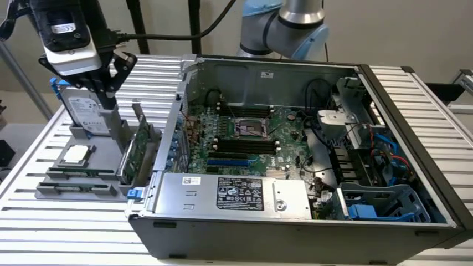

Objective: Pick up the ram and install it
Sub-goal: 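Reach for the ram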

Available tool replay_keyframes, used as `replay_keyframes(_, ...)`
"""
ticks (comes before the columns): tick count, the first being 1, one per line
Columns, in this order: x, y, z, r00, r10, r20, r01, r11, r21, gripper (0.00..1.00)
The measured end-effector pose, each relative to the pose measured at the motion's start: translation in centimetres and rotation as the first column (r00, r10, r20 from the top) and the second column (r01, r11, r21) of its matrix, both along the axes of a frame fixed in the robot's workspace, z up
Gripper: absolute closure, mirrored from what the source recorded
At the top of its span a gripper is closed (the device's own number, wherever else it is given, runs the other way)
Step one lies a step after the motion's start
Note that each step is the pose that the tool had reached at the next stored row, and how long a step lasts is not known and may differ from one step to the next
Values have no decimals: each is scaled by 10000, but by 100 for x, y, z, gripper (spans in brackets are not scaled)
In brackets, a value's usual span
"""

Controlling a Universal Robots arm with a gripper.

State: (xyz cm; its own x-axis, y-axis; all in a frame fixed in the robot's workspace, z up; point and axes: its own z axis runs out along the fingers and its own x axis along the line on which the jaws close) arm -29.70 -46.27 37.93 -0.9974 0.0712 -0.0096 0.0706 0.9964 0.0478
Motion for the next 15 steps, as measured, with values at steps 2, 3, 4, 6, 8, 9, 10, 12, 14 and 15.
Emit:
replay_keyframes(2, -92, -9, -17, 10000, 0, -19, 0, 10000, -2, 100)
replay_keyframes(3, -138, -13, -26, 10000, 0, -28, 0, 10000, -2, 100)
replay_keyframes(4, -182, -18, -35, 10000, 0, -37, 0, 10000, -3, 100)
replay_keyframes(6, -273, -26, -55, 10000, -1, -56, 1, 10000, -5, 100)
replay_keyframes(8, -365, -35, -75, 10000, 0, -74, 0, 10000, -7, 100)
replay_keyframes(9, -409, -39, -85, 10000, 0, -82, 0, 10000, -7, 100)
replay_keyframes(10, -456, -43, -96, 10000, -1, -91, 0, 10000, -10, 100)
replay_keyframes(12, -548, -51, -119, 9999, -1, -105, 1, 10000, -12, 100)
replay_keyframes(14, -638, -60, -142, 9999, 0, -119, 0, 10000, -14, 100)
replay_keyframes(15, -681, -64, -154, 9999, 0, -126, 0, 10000, -16, 100)
